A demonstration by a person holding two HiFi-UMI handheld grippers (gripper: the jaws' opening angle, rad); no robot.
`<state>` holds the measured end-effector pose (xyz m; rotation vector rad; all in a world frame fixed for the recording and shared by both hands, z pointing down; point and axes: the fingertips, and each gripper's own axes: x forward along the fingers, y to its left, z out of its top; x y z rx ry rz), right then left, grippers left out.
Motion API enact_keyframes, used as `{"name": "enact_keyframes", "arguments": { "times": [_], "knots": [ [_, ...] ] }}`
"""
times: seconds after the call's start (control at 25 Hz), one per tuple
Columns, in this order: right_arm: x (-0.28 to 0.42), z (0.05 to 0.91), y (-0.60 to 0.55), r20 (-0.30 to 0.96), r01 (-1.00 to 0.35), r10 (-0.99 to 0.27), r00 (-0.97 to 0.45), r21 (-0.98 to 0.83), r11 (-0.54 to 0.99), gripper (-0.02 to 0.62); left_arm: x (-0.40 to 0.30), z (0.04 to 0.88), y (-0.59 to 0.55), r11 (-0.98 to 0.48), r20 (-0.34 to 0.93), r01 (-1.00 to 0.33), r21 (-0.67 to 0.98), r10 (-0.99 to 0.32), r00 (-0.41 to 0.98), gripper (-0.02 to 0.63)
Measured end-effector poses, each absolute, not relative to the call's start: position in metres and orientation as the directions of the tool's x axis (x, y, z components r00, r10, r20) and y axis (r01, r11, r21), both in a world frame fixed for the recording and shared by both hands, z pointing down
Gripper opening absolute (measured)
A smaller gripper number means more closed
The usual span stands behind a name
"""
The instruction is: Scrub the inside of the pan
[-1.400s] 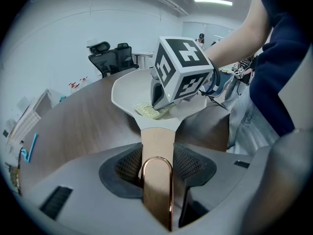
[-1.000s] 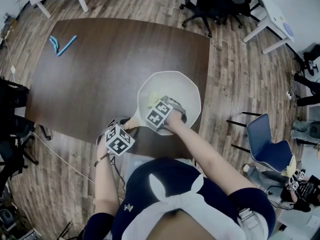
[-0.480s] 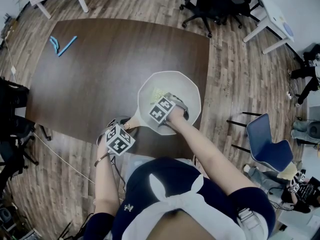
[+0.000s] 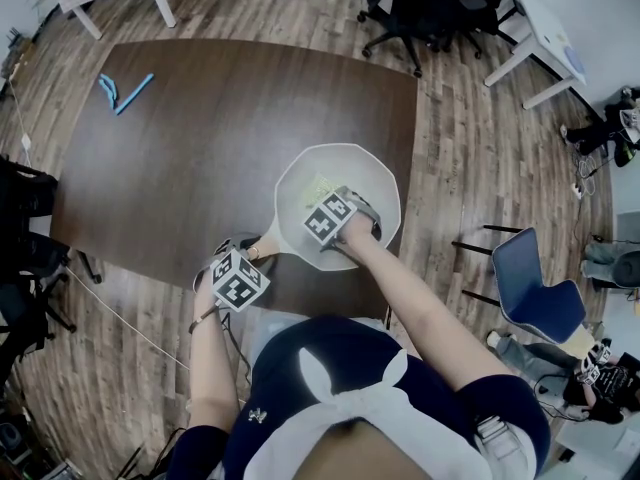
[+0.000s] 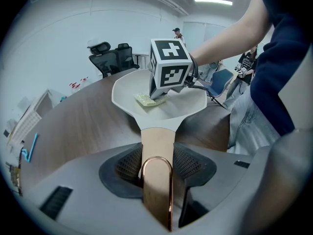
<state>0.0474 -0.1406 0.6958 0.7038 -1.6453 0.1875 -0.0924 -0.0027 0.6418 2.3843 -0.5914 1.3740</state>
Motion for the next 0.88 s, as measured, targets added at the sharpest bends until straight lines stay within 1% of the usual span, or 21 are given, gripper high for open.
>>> {"name": "enact_keyframes", "arguments": {
  "times": [0.24, 0.88],
  "knots": [
    [0.054, 0.696, -0.138, 0.942, -0.546, -0.337, -0.007, 0.278, 0.79, 0.009, -0.095, 0.641, -0.003, -0.861, 0.871, -0.503, 0.073, -0.19, 0.452, 0.193],
    [0.066, 0.697, -0.114, 0.945, -0.474, -0.322, 0.049, 0.306, 0.826, 0.009, -0.092, 0.64, -0.002, -0.862, 0.872, -0.501, 0.074, -0.189, 0.452, 0.193]
  ]
}}
